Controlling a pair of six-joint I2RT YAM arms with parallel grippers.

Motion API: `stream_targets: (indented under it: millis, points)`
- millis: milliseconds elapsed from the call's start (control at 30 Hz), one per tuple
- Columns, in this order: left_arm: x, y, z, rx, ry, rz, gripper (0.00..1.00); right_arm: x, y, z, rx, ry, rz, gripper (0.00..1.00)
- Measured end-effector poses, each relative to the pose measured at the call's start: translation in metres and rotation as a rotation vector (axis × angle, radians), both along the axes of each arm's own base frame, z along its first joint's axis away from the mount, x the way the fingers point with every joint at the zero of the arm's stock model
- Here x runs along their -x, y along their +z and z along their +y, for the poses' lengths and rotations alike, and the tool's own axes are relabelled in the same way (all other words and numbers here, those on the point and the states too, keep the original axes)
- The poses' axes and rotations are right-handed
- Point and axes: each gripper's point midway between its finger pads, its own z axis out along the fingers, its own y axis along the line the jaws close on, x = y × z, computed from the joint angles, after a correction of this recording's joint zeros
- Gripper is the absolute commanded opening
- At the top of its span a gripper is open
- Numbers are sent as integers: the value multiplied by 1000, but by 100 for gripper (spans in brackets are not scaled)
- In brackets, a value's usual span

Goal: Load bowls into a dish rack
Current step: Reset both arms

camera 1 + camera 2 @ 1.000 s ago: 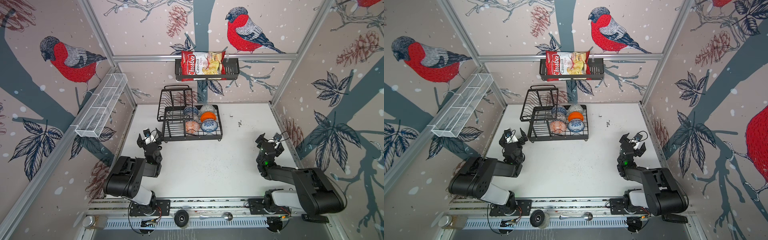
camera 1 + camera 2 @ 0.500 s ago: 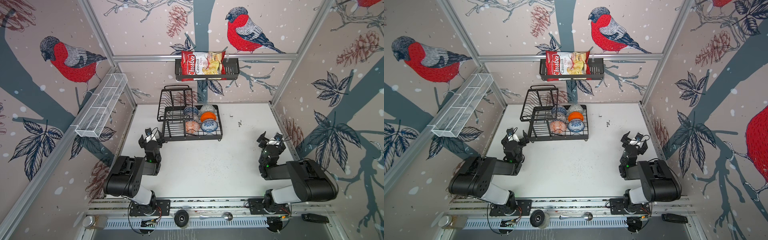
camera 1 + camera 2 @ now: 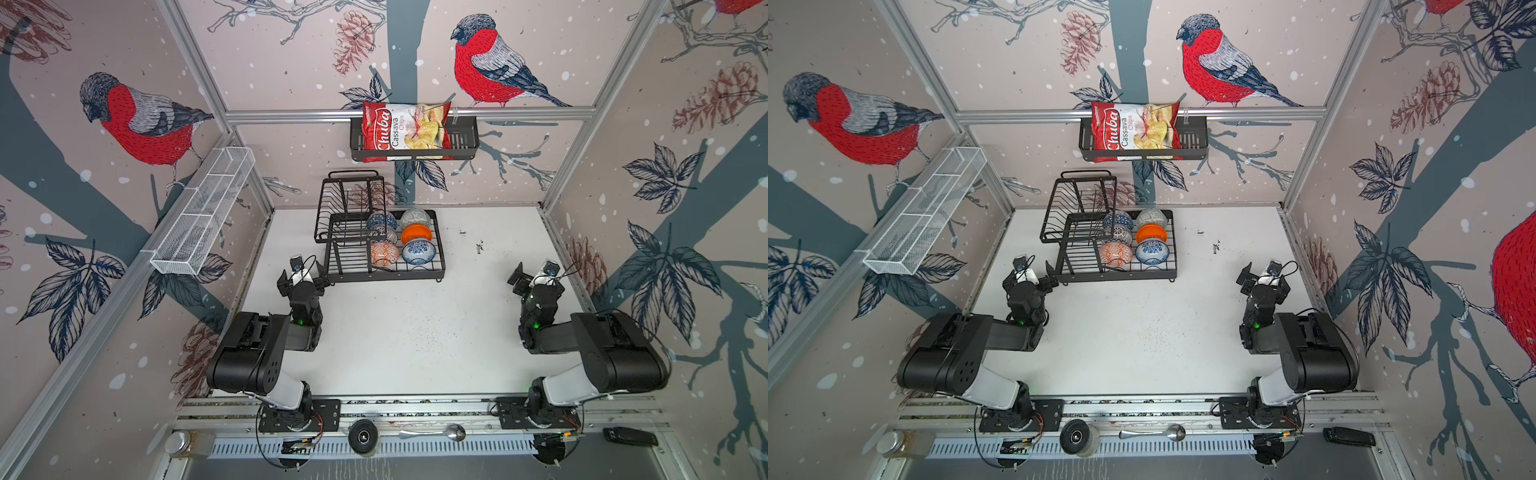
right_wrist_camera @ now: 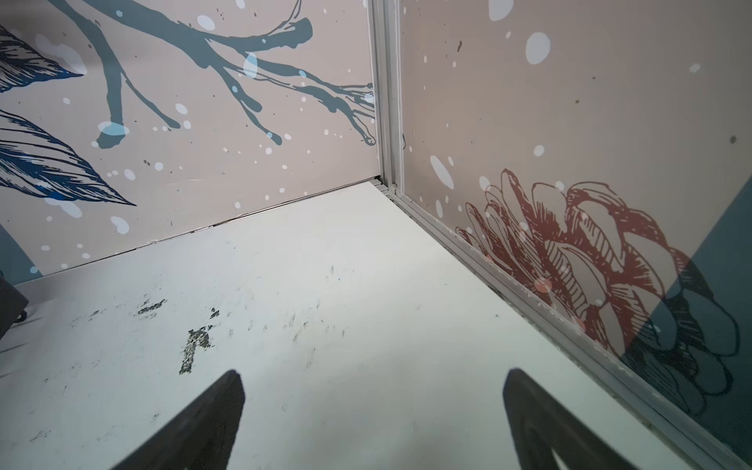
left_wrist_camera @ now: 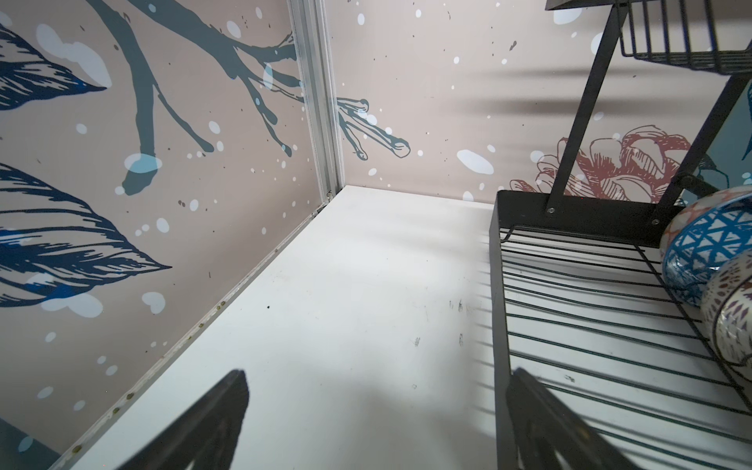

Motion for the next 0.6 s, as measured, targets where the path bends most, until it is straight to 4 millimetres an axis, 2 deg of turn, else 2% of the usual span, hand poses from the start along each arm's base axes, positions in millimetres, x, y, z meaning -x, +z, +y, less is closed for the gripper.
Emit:
stream_targets:
  millis: [600]
  points:
    - [0, 0, 0, 0, 0, 0, 99, -2, -1, 0, 0, 1, 11, 100]
